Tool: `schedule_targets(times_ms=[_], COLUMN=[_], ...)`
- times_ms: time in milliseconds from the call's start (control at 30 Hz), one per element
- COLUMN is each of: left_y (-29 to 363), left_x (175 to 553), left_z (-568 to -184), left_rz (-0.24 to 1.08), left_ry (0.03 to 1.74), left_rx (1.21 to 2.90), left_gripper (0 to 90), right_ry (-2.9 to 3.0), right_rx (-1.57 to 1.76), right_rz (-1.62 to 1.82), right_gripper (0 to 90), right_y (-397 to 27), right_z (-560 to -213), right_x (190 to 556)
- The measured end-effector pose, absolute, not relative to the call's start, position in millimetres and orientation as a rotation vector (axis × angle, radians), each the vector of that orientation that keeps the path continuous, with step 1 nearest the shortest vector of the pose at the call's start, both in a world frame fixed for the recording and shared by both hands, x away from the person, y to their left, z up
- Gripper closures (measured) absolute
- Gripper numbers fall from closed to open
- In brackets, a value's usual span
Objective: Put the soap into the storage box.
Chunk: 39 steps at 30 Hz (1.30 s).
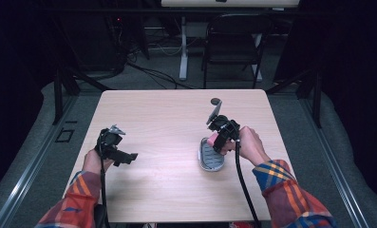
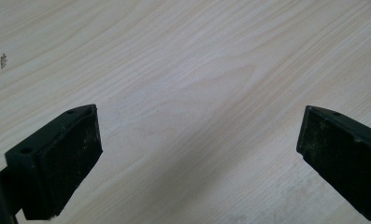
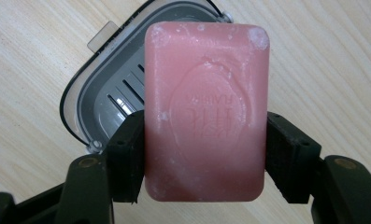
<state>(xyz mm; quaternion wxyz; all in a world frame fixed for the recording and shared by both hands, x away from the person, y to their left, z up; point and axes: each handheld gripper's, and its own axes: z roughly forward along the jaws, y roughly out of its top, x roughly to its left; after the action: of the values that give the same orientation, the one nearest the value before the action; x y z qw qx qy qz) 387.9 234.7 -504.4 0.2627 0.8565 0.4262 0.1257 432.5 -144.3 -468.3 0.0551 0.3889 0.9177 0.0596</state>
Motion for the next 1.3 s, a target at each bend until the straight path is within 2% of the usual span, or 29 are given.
schedule_targets(times_ms=[533, 1300], left_y=[235.2, 234.9], left_x=[387.9, 387.8], left_z=[-504.5, -504.5], left_rz=[0.336, 0.335], left_ry=[1.153, 1.15], left_rx=[2.321, 2.323], left_gripper=[0.0, 0.0], right_ry=[2.787, 2.796], right_rx=[1.192, 1.287], right_rz=[0.061, 0.079], right_gripper=[37.3, 36.9], right_y=[-127.8, -123.2], right_z=[-482.6, -492.5], right_x=[437.1, 437.4])
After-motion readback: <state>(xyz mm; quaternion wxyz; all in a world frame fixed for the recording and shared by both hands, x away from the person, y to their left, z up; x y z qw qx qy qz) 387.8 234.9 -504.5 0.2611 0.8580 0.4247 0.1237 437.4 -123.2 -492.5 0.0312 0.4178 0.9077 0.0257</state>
